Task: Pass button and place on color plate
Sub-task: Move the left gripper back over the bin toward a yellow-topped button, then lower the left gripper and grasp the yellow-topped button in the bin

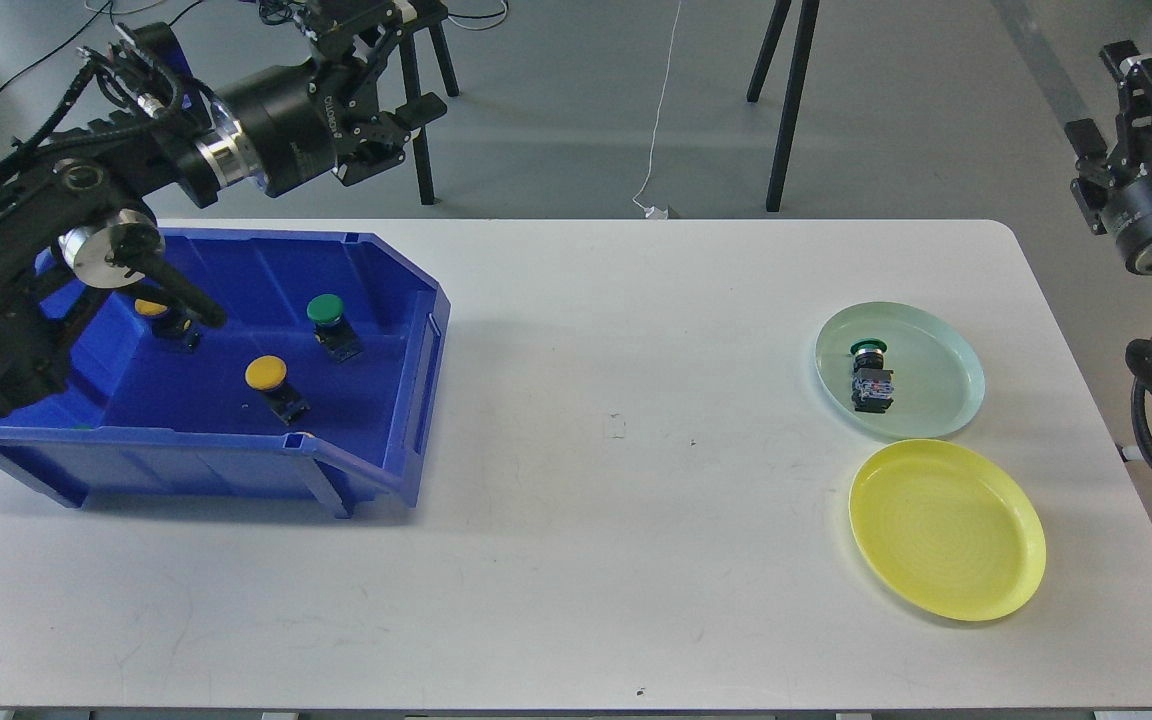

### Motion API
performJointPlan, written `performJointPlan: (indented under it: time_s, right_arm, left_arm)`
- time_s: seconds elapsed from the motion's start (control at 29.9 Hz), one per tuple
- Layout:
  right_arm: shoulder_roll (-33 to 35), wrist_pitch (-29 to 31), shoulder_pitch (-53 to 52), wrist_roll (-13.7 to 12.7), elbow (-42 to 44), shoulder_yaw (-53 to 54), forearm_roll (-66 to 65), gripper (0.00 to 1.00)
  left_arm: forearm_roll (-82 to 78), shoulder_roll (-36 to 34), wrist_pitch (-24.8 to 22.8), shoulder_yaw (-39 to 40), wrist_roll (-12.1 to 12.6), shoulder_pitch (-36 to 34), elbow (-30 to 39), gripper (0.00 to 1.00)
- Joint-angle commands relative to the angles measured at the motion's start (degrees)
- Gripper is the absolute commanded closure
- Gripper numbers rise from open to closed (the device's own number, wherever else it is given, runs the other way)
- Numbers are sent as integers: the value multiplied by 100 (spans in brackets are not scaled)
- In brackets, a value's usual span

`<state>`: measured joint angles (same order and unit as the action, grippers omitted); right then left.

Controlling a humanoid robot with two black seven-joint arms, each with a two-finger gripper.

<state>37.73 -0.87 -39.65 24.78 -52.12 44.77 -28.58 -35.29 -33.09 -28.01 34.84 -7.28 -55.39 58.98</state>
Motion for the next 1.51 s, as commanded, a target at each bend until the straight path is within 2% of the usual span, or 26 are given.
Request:
performJointPlan:
  time_s: [0.0,0.13,0.27,0.4,0.5,0.6,0.8,0.97,1.14,1.47]
  right_arm:
    - [-11,368,-113,-8,9,6,844,9]
    - [-125,544,-122,9,18,32,1048,9]
    - [-196,562,-104,36,35,155,1057,9]
    - [-371,597,-78,62,53,260,1065,8]
    - [-407,781,-60,53,71,392,1354,7]
    - [-407,1080,-51,18,211,480,2056,6]
    - [-433,1757,-51,1,580,524,2919,6]
    - [-608,1819,-60,9,572,577,3077,5]
    - [-802,2161,-25,1,572,665,3587,5]
    - [-1049,2170,-25,1,563,630,3605,5]
  left_arm:
    - [-932,-539,1,-21,-1,19,411,5]
    - [-2488,-1076,1,-56,-10,46,833,6]
    - [-3991,-1533,1,-460,-19,11,974,6]
    - [-4801,-2060,1,-566,-37,54,1273,7]
    - [-5381,-2263,1,-1022,-54,28,1440,9]
    - [-5918,-2255,1,-1286,-54,10,1441,11]
    - [-6235,-2211,1,-1804,-37,63,1397,21]
    - [-6253,-2071,1,-2007,-2,107,1371,22]
    - [-6305,-1938,1,-2341,60,90,1212,22]
    - [-6736,-1701,1,-2394,78,116,1151,22]
